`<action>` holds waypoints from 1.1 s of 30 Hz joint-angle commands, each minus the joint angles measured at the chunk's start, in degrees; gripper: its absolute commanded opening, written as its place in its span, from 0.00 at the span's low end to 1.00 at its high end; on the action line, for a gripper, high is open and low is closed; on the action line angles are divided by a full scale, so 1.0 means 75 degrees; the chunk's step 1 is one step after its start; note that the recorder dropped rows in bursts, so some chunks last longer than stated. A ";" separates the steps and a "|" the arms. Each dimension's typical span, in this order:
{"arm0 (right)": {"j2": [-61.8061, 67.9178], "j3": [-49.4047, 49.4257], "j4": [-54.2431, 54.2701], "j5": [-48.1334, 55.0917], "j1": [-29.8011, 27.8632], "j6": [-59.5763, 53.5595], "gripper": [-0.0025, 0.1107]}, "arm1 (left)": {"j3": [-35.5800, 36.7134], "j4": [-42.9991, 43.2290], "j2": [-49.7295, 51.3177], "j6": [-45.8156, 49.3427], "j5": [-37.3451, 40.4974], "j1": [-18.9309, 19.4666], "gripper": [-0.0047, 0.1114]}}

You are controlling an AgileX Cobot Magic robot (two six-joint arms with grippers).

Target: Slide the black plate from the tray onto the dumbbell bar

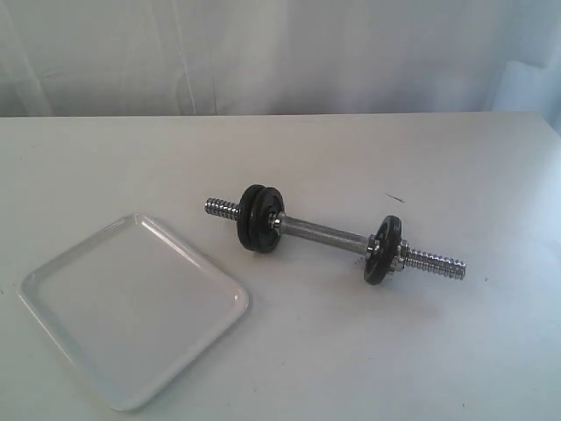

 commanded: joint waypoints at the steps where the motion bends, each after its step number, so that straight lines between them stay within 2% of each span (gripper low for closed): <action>1: -0.0286 0.0049 -0.0139 -0.0109 0.0014 -0.0086 0.02 | -0.0021 -0.0115 -0.0129 -0.0009 0.0674 -0.0019 0.04; 8: -0.0286 0.0488 -0.0306 -0.0334 0.0147 -0.0112 0.02 | 0.0340 -0.0423 -0.0129 0.0020 0.0674 -0.0019 0.04; 13: -0.0286 0.1344 -0.0471 -0.0963 0.0147 -0.0112 0.02 | 0.1122 -0.0441 -0.0129 -0.0050 0.0537 -0.0019 0.04; 18: -0.0286 0.2410 -0.0508 -0.1889 0.0147 -0.0093 0.02 | 0.2546 -0.0495 -0.0129 -0.0068 -0.0851 -0.0019 0.04; 25: -0.0286 0.4243 -0.0689 -0.3534 0.0147 -0.0093 0.02 | 0.4945 -0.0797 -0.0129 -0.0386 -0.3890 -0.0019 0.04; 33: -0.0286 0.6036 -0.0641 -0.4738 0.0147 -0.0044 0.02 | 0.6918 -0.0778 -0.0129 -0.0382 -0.6040 -0.0019 0.04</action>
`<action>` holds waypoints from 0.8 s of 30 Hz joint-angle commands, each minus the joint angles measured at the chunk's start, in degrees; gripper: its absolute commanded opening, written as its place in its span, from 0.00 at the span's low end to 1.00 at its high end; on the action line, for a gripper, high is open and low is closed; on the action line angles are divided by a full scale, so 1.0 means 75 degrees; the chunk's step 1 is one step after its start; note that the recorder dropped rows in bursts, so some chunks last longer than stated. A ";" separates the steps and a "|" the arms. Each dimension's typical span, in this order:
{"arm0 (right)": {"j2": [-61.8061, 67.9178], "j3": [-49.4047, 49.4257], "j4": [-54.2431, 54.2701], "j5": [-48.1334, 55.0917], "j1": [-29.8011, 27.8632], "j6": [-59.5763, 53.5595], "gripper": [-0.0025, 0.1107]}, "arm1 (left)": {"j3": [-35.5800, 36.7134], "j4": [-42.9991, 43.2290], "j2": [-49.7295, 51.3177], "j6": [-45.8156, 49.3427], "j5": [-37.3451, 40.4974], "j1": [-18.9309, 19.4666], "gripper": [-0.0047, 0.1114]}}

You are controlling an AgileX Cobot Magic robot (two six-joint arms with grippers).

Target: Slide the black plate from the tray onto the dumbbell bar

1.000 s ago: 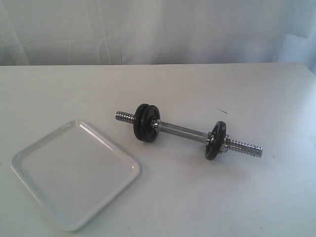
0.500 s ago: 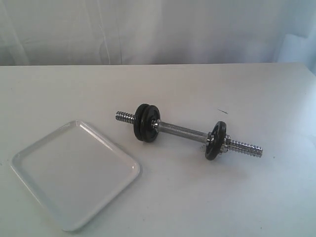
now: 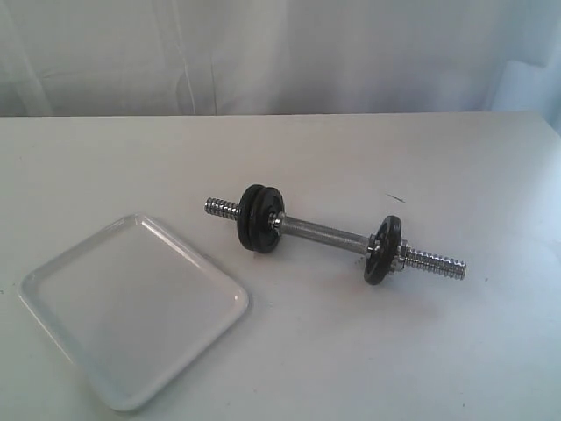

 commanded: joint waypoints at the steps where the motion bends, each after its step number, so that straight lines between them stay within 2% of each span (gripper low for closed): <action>1: -0.0028 0.0953 0.0066 -0.1015 0.0011 -0.0016 0.02 | 0.0962 -0.0092 -0.0050 -0.0061 -0.1385 -0.0019 0.04; 5: -0.0028 0.1867 0.0145 -0.2034 0.0011 0.0017 0.02 | 0.1866 -0.0092 -0.0050 -0.0061 -0.2740 -0.0019 0.04; 8: -0.0028 0.2557 0.0145 -0.3366 0.0011 0.0017 0.02 | 0.2916 -0.0077 -0.0050 0.0174 -0.3899 -0.0019 0.04; 11: -0.0028 0.3150 0.0098 -0.3678 0.0011 -0.0023 0.02 | 0.3406 -0.0077 -0.0050 0.0516 -0.4470 -0.0019 0.04; 13: -0.0028 0.3836 0.0098 -0.4218 0.0011 -0.0023 0.02 | 0.3406 -0.0059 -0.0050 0.0516 -0.4043 -0.0019 0.04; 16: -0.0028 0.4446 0.0114 -0.4852 0.0011 -0.0002 0.02 | 0.3406 -0.0059 -0.0050 0.0516 -0.3978 -0.0019 0.04; 17: -0.0028 0.4446 0.0150 -0.4051 0.0011 -0.0002 0.02 | 0.3406 -0.0059 -0.0050 0.0516 -0.3842 -0.0019 0.04; 24: -0.0028 0.4446 0.0454 -0.3661 0.0011 0.0252 0.02 | 0.3406 -0.0075 -0.0050 0.0516 -0.2820 -0.0019 0.04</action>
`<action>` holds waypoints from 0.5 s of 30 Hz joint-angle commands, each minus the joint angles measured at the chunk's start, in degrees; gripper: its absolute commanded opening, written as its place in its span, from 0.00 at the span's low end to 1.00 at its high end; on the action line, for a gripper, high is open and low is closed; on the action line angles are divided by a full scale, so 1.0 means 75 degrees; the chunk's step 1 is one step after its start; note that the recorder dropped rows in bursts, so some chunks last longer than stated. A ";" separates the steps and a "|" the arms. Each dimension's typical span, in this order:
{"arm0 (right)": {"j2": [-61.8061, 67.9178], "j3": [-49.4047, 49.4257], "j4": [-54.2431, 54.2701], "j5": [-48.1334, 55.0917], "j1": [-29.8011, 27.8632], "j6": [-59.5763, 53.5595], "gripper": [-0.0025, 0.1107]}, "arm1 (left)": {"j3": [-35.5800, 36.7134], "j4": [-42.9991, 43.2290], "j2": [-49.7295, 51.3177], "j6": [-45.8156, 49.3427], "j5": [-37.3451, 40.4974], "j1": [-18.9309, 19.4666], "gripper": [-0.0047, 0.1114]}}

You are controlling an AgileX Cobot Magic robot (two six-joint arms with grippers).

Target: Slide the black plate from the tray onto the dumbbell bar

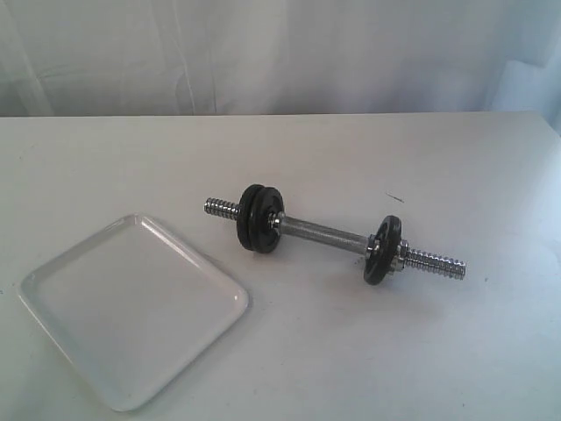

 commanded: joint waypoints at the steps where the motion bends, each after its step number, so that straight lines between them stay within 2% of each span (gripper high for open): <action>1: -0.0037 0.0040 0.0127 0.0097 0.0011 0.0119 0.02 | 0.0032 -0.0075 -0.0034 0.0000 0.0444 -0.0019 0.04; 15: -0.0037 0.0040 0.0112 0.0076 0.0011 0.0241 0.02 | 0.0032 -0.0075 -0.0034 0.0000 0.0468 -0.0019 0.04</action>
